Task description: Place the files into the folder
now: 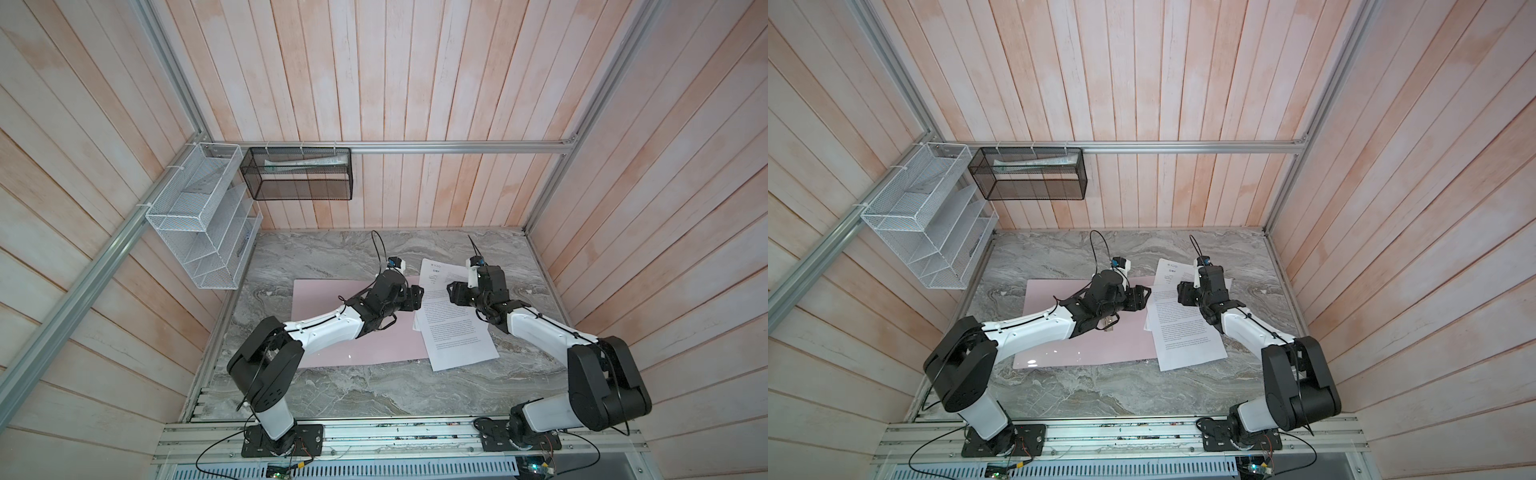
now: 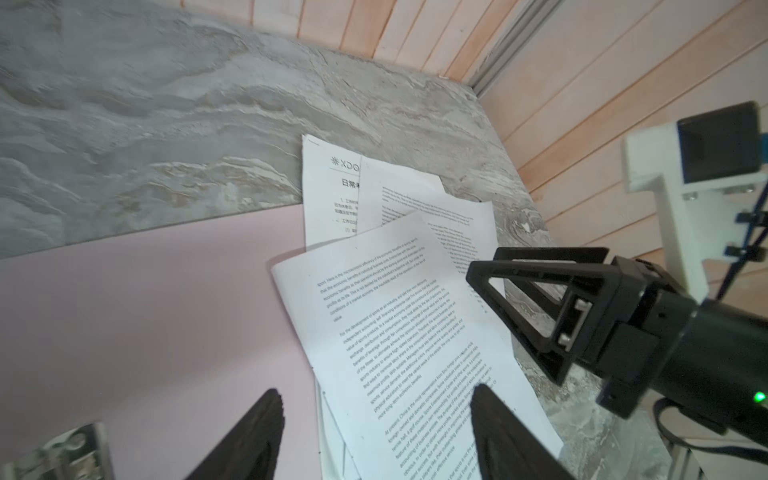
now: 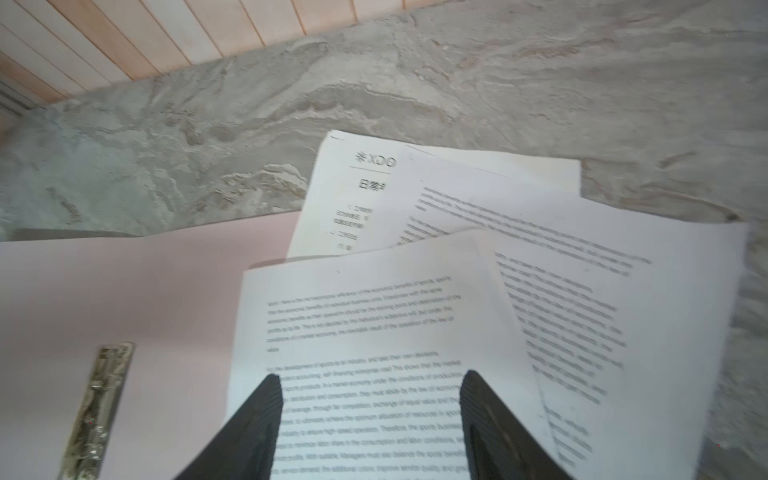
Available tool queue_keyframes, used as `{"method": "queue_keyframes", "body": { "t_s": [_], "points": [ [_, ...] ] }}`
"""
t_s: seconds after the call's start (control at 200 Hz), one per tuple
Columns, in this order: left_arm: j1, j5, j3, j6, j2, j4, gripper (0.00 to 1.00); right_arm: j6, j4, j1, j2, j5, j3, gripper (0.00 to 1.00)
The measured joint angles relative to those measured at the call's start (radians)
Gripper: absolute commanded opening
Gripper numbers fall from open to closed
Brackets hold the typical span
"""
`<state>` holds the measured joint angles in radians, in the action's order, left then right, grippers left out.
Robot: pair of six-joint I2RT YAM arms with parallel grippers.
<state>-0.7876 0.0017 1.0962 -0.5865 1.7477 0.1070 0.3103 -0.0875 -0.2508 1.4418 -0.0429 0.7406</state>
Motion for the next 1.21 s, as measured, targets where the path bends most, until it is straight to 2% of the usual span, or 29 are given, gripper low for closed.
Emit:
{"method": "queue_keyframes", "body": {
  "t_s": [0.105, 0.195, 0.27, 0.535, 0.805, 1.206],
  "points": [
    [-0.005, 0.046, 0.009, 0.0, 0.074, 0.016, 0.73, -0.001, 0.014, 0.122, 0.035, -0.032, 0.01, 0.58],
    [-0.006, 0.08, 0.041, 0.0, 0.143, 0.019, 0.73, 0.01, -0.008, 0.224, 0.055, -0.1, -0.003, 0.56],
    [-0.006, 0.104, 0.065, 0.0, 0.179, 0.02, 0.72, 0.014, -0.027, 0.269, 0.059, -0.159, -0.024, 0.55],
    [-0.006, 0.18, 0.177, 0.009, 0.254, 0.02, 0.73, 0.002, -0.028, 0.286, 0.097, -0.29, -0.029, 0.54],
    [-0.005, 0.222, 0.229, 0.027, 0.326, 0.007, 0.72, -0.012, 0.031, 0.306, 0.197, -0.346, 0.01, 0.54],
    [0.01, 0.247, 0.239, 0.014, 0.401, 0.009, 0.69, 0.021, 0.077, 0.307, 0.104, -0.386, -0.097, 0.53]
  ]
}}
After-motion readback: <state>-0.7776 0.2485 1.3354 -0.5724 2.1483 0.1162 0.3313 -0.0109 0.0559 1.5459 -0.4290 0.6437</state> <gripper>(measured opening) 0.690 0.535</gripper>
